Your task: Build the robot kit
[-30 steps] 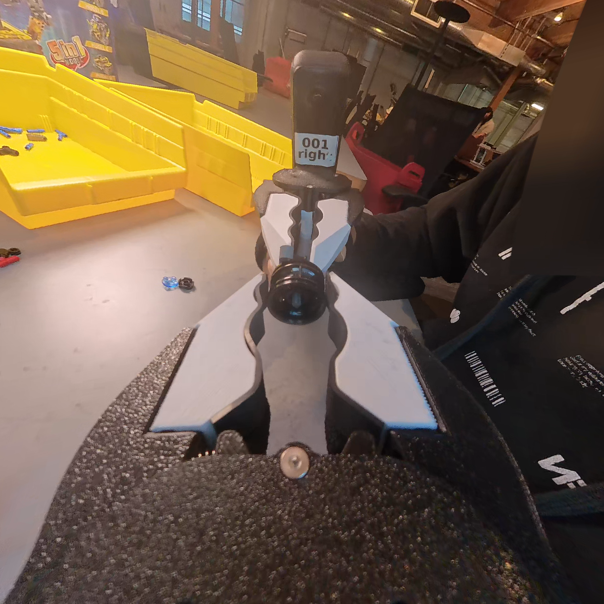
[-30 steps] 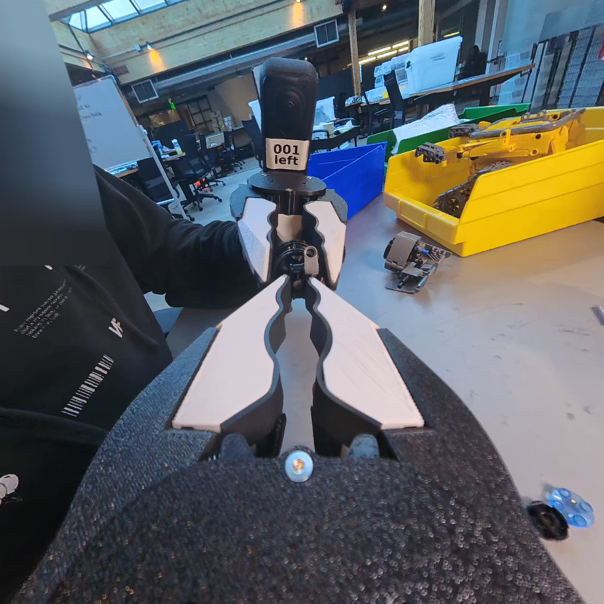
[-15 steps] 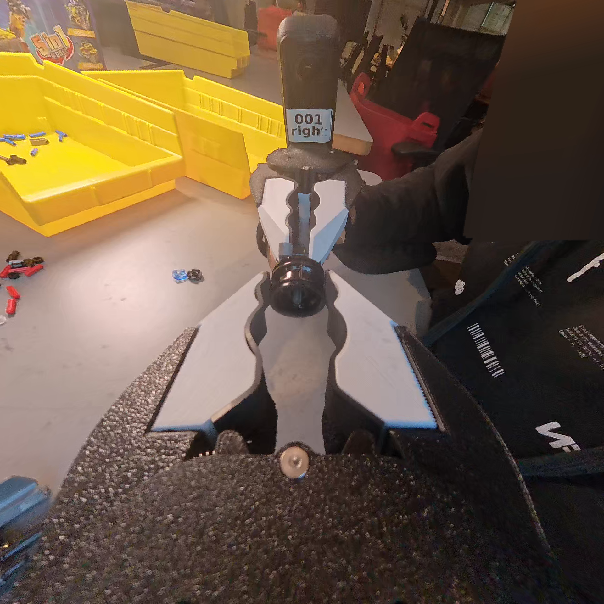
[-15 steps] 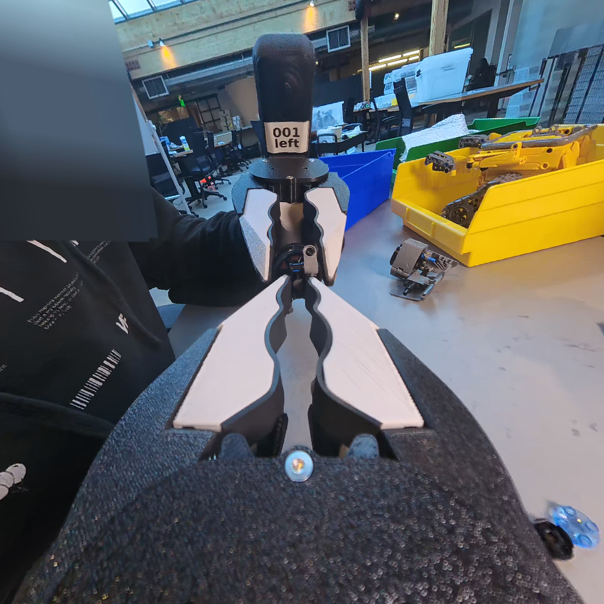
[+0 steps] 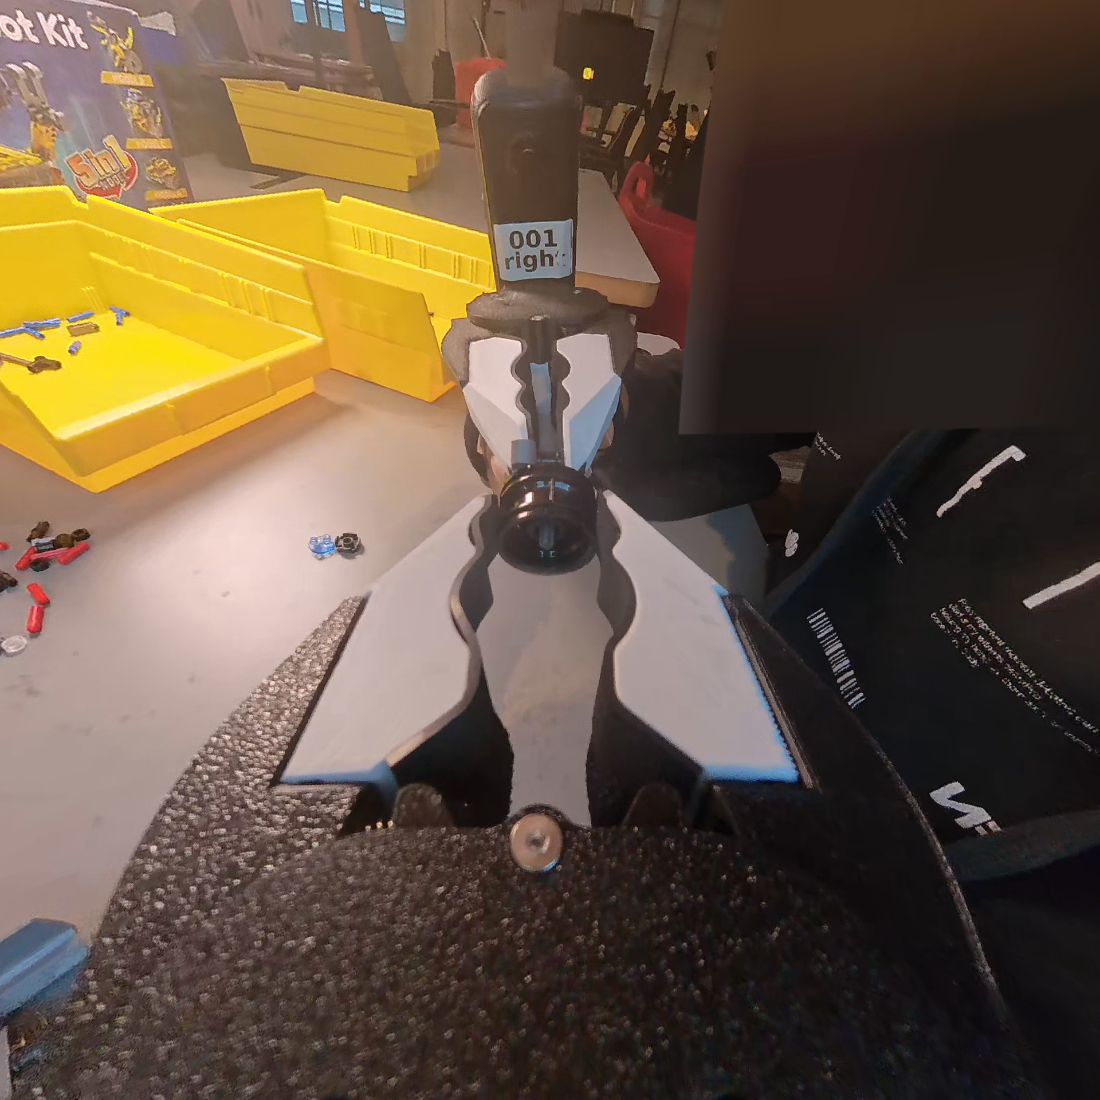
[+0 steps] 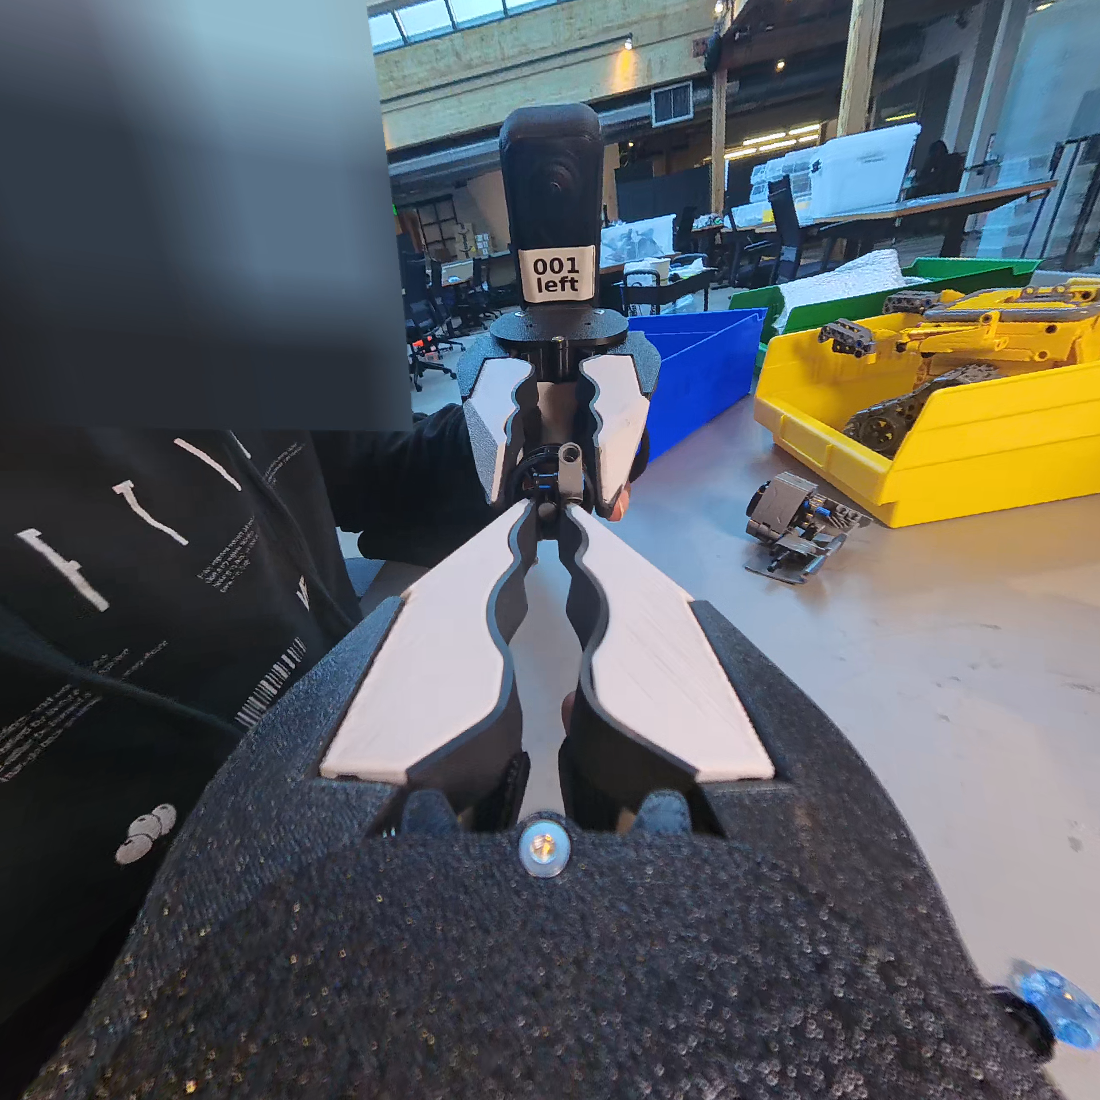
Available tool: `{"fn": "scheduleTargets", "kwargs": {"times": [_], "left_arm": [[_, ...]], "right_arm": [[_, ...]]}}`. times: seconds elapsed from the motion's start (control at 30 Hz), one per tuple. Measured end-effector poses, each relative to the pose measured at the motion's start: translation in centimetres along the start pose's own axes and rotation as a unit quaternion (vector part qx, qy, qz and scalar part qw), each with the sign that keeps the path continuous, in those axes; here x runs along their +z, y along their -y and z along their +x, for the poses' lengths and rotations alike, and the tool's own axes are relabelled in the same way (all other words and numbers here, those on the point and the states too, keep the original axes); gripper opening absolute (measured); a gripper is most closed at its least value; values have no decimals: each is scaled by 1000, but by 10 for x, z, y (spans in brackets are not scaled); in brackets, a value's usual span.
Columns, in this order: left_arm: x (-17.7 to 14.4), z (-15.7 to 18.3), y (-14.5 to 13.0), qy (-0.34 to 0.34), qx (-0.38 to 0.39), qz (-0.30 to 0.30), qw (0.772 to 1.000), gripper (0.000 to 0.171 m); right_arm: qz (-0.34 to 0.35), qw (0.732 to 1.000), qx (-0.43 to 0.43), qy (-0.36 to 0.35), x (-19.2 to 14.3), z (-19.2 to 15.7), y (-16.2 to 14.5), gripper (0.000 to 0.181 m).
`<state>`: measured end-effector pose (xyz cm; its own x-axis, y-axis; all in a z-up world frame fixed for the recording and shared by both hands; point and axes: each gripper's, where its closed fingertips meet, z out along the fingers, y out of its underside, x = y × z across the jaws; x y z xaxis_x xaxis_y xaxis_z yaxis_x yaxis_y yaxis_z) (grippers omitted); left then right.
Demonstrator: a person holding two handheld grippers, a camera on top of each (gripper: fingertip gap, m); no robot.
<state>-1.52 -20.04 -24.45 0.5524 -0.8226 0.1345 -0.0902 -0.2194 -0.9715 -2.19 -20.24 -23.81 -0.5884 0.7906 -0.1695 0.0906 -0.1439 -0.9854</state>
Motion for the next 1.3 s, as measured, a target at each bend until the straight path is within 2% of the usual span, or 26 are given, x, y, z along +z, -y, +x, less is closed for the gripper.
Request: {"fn": "scheduleTargets", "kwargs": {"times": [0.07,0.1,0.13,0.17,0.2,0.23,0.27,0.37,0.4,0.43,0.5,0.57,0.63,0.7,0.87,0.97,1.1,1.2,1.23,1.3], "left_arm": [[-2,0,1,-1,-2,2,1000,31],[-11,-9,3,19,-8,12,1000,32],[-41,-33,14,67,-30,60,996,31],[-69,-45,32,76,-60,123,988,28],[-60,-40,35,69,-39,119,990,30],[-32,-29,24,60,10,63,996,31],[-15,-21,17,48,35,36,998,32],[-29,-35,14,60,6,50,997,31],[-30,-34,11,61,10,47,997,31],[-26,-32,6,66,26,35,997,32],[-18,-30,-4,70,46,7,996,32],[-11,-27,-9,66,53,-8,996,32],[-5,-25,-17,72,74,-34,994,32],[0,-17,-17,61,82,-35,994,32],[7,-9,-18,55,90,-43,993,32],[7,-9,-21,64,96,-53,992,32],[2,-10,-18,65,93,-39,993,33],[-1,-13,-18,50,61,-11,997,52],[0,-11,-17,42,52,-4,998,52],[3,-9,-16,39,51,0,998,39]], "right_arm": [[4,1000,4,4,-2,-1,1,5],[32,999,4,1,-11,2,9,0],[98,994,37,-28,-42,20,32,0],[120,990,25,-69,-59,34,40,0],[68,996,7,-65,-36,29,20,0],[24,999,-5,-35,-8,15,1,0],[-1,999,-21,-26,3,11,-6,0],[55,997,9,-53,-21,27,13,0],[53,997,1,-63,-23,27,11,0],[44,997,-7,-68,-22,25,8,0],[27,997,-6,-77,-19,28,4,15],[-1,997,-10,-75,-12,28,-5,22],[-16,998,-12,-65,-5,22,-11,22],[-51,996,-20,-70,0,23,-23,21],[-82,995,-24,-58,6,19,-37,16],[-84,994,-34,-56,5,19,-37,16],[-54,995,-48,-62,3,19,-27,16],[-13,997,-42,-59,-2,19,-14,16],[-2,997,-40,-59,-3,20,-11,16],[-6,997,-43,-58,-3,19,-12,16]]}}
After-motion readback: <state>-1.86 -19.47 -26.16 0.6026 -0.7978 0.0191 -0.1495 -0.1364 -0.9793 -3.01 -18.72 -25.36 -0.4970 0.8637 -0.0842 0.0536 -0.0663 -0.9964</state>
